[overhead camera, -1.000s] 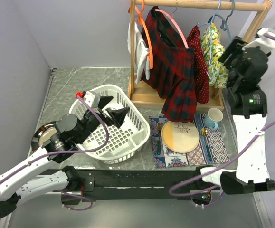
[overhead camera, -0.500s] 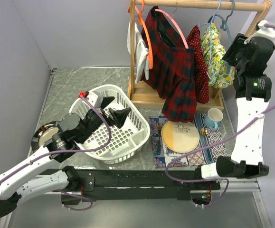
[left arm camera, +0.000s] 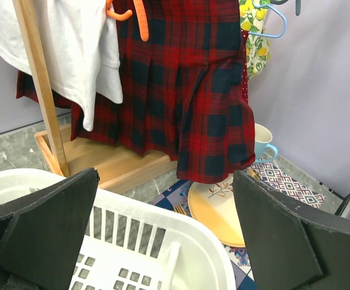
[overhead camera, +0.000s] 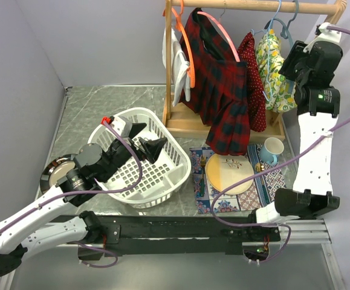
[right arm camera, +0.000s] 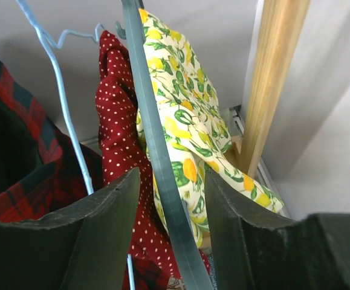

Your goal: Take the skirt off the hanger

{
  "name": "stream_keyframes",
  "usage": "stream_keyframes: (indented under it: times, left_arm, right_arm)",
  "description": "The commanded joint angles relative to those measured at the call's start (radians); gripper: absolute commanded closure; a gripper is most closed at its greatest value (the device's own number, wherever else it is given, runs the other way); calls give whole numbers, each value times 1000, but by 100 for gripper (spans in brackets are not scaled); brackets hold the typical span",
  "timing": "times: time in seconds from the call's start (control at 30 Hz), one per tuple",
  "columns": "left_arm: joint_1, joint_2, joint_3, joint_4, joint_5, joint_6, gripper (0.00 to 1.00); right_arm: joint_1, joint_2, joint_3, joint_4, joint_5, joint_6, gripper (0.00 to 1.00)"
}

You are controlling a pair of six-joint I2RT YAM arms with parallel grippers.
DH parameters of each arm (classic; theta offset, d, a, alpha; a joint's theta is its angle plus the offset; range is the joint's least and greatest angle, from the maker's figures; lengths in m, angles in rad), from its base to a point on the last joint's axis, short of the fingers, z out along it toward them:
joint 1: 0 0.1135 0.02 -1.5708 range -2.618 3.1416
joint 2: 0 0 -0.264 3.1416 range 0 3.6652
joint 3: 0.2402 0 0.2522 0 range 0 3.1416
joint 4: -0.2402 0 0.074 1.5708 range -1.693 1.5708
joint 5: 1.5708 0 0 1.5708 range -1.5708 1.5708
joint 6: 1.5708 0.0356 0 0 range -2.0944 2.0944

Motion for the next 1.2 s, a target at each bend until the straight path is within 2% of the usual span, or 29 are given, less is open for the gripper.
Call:
stream_keyframes:
  times: [0.0,0.13,0.2,0.27,0.5,0.67,0.9,1.17]
  left_arm:
    - [-4,-4,11,6,6,13,1]
    - [-6,-3,11,6,7,13,1]
    - [-6,-1,9,6,9,13,1]
    - [-4,0,12,5,10,15,1]
    - [-4,-11,12,5,6,18,1]
    - [-6,-9,12,5,7,16,1]
    - [-6,-4,12,3,4,19,1]
    - [-4,-15,12,5,6,19,1]
  right_arm:
    - [-6,29,43,46,5,-33,51]
    - [-6,33,37,76,34,-43,66]
    - [-5,23,36,104,28,-52,78]
    - [-5,5,31,142,19,-53,100]
    - [-3,-116,-148,357,19,-71,100]
    - [-5,-177,-196,451,23,-102,100]
    - [-3,-193,-179,439,29,-94,100]
    - [-5,-283,-201,426,69,-74,100]
